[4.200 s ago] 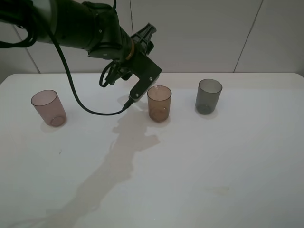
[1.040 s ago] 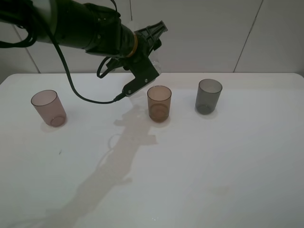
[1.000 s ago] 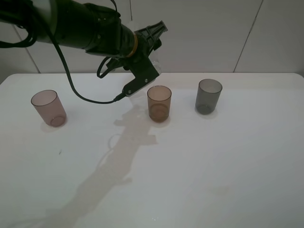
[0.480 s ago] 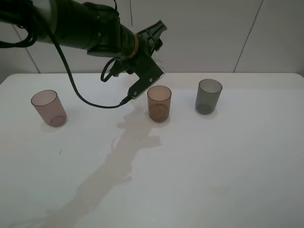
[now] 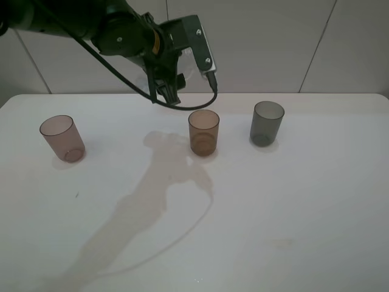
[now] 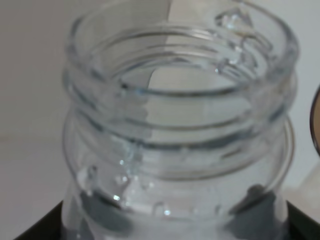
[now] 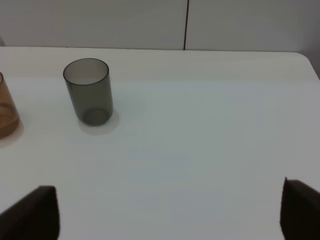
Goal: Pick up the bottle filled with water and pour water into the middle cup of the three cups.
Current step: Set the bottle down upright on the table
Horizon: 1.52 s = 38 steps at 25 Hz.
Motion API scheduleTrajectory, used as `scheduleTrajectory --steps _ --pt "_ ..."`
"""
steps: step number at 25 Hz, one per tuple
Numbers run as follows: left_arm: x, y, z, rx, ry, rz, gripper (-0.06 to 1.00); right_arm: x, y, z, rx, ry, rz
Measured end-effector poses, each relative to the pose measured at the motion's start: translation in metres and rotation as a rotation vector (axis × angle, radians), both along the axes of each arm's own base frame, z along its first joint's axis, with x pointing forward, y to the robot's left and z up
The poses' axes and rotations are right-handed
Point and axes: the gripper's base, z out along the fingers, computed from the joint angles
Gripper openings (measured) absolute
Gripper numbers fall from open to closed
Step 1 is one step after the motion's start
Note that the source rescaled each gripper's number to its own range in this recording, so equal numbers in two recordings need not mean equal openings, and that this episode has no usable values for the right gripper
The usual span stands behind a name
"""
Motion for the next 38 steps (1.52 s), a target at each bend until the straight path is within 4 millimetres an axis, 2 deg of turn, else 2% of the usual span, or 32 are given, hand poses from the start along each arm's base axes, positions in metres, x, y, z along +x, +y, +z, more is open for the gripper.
scheduleTrajectory --steps 4,7,10,20,26,31,35,38 --pt "0.000 0.013 0.008 -0.235 0.126 0.289 0.00 0.000 0.000 0.000 0.000 0.000 0.000" --pt "-0.002 0.024 -0.004 -0.366 0.208 0.454 0.00 0.000 0.000 0.000 0.000 0.000 0.000" --pt "-0.006 0.034 -0.021 -0.435 0.274 0.542 0.00 0.000 0.000 0.000 0.000 0.000 0.000" --pt "-0.013 0.056 -0.055 -0.557 0.340 0.499 0.00 0.000 0.000 0.000 0.000 -0.001 0.000" --pt "-0.020 0.077 -0.074 -0.607 0.166 0.415 0.00 0.000 0.000 0.000 0.000 -0.001 0.000" --pt "-0.025 0.090 -0.095 -0.636 0.013 0.450 0.00 0.000 0.000 0.000 0.000 -0.001 0.000" --pt "-0.025 0.094 -0.119 -0.631 -0.009 0.476 0.00 0.000 0.000 0.000 0.000 -0.001 0.000" --pt "-0.024 0.094 -0.127 -0.636 -0.013 0.483 0.00 0.000 0.000 0.000 0.000 -0.001 0.000"
